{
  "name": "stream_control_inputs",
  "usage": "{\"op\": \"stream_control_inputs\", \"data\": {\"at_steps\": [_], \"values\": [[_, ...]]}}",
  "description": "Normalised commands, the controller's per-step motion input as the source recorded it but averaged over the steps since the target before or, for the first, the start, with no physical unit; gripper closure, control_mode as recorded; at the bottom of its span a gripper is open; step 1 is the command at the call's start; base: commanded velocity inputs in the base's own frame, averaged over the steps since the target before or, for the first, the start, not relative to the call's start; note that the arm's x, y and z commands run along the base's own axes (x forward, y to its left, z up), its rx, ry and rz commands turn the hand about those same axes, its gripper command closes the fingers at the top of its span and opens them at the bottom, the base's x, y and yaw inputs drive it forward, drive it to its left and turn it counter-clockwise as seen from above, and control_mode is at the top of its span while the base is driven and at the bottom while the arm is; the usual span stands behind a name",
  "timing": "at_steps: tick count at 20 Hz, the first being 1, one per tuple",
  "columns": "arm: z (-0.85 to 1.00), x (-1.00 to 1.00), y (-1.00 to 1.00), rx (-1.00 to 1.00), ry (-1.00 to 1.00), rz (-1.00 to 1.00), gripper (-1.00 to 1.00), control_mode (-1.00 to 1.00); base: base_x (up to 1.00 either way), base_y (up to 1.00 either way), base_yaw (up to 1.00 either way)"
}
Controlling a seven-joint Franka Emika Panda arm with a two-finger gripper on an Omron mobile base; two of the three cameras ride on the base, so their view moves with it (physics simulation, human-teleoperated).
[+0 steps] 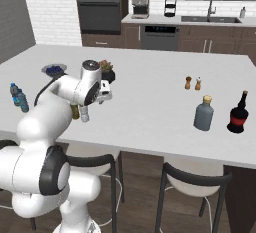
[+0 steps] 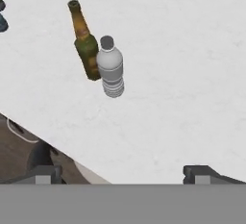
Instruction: Move the plastic bottles in the middle to the plastics group, and the glass bottles in the middle to the glass group.
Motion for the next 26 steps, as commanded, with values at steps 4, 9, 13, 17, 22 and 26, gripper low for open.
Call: {"op": "stream_control_inputs", "data": {"at_steps": [4, 9, 13, 17, 22, 26], "values": [[0.00, 0.00, 0.29, -0.06, -0.10, 0.07, -1.00, -1.00, 0.00, 0.00, 0.00], [0.00, 0.00, 0.40, -0.16, -0.04, 0.03, -1.00, -1.00, 0.00, 0.00, 0.00], [0.00, 0.00, 0.31, -0.18, 0.00, 0.00, -1.00, -1.00, 0.00, 0.00, 0.00], [0.02, 0.03, 0.03, -0.01, 0.00, 0.05, -1.00, -1.00, 0.00, 0.00, 0.00], [0.04, 0.00, 0.00, 0.08, 0.01, 0.06, -1.00, -1.00, 0.00, 0.00, 0.00], [0.03, 0.03, 0.00, 0.09, 0.00, 0.05, -1.00, -1.00, 0.00, 0.00, 0.00]]}}
